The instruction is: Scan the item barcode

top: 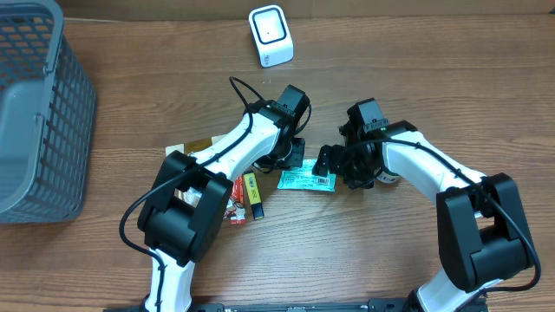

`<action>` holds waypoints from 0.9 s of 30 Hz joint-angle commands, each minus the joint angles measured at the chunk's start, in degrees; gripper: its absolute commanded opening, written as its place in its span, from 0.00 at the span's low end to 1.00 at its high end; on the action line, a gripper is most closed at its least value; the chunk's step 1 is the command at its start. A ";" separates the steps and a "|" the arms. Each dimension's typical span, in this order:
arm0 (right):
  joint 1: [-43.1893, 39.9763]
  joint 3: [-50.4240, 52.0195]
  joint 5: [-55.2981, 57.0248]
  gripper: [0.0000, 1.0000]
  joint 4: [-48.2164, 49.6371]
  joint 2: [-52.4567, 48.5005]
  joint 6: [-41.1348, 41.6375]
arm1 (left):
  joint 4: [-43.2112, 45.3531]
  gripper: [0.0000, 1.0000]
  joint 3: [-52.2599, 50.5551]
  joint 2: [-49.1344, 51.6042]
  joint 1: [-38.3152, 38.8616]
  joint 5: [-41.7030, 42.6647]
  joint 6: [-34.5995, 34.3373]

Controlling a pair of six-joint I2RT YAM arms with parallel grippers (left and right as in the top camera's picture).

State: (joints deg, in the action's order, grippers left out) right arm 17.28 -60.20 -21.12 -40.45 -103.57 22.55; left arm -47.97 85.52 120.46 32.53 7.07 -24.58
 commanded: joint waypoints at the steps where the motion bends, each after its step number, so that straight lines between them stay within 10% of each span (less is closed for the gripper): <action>1: 0.00 2.25 -4.11 0.87 2.03 -0.04 0.37 | -0.17 0.04 -0.68 5.03 0.26 0.22 -1.16; 27: 0.07 4.72 -11.15 0.59 8.90 -0.07 2.73 | 2.21 0.04 -0.66 5.16 0.46 -0.04 2.36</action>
State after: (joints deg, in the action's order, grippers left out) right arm 17.28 -55.81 -31.33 -30.98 -103.46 25.50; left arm -46.87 85.97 121.10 32.53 7.64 -23.55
